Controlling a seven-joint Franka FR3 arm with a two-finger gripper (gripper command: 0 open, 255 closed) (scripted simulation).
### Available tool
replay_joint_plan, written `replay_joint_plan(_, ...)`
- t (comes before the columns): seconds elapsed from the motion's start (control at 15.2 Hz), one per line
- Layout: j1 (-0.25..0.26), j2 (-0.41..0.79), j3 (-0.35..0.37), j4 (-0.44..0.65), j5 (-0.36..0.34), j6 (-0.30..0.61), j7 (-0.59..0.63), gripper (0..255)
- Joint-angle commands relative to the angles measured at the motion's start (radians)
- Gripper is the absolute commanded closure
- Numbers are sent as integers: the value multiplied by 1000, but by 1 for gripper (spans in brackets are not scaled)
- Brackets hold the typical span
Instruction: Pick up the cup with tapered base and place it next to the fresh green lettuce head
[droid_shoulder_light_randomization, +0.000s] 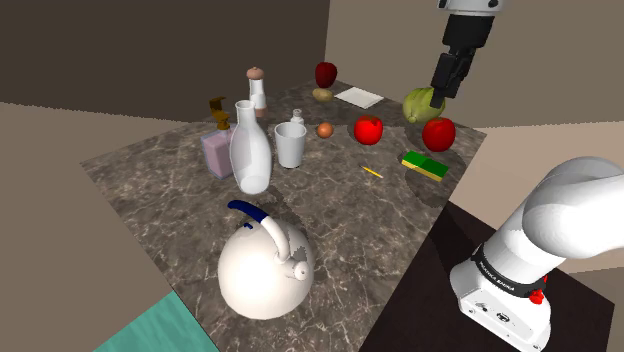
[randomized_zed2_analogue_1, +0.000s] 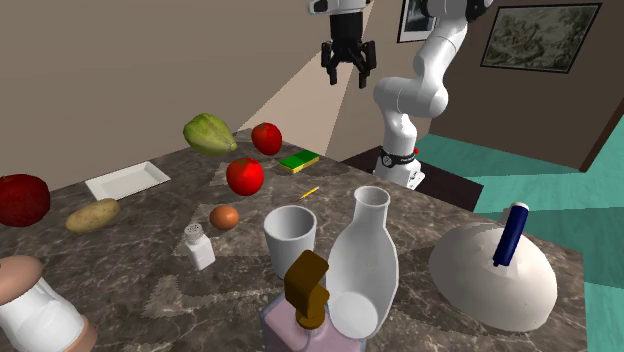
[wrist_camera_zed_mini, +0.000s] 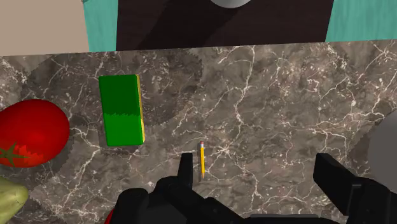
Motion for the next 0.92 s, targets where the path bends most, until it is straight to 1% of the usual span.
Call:
replay_joint_plan(0.0,0,0,0,0,0,0,0,0)
replay_joint_plan(0.4,25,193,32,30,38,177,27,0)
replay_joint_plan(0.86,50,440,66,127,68,346,52,0)
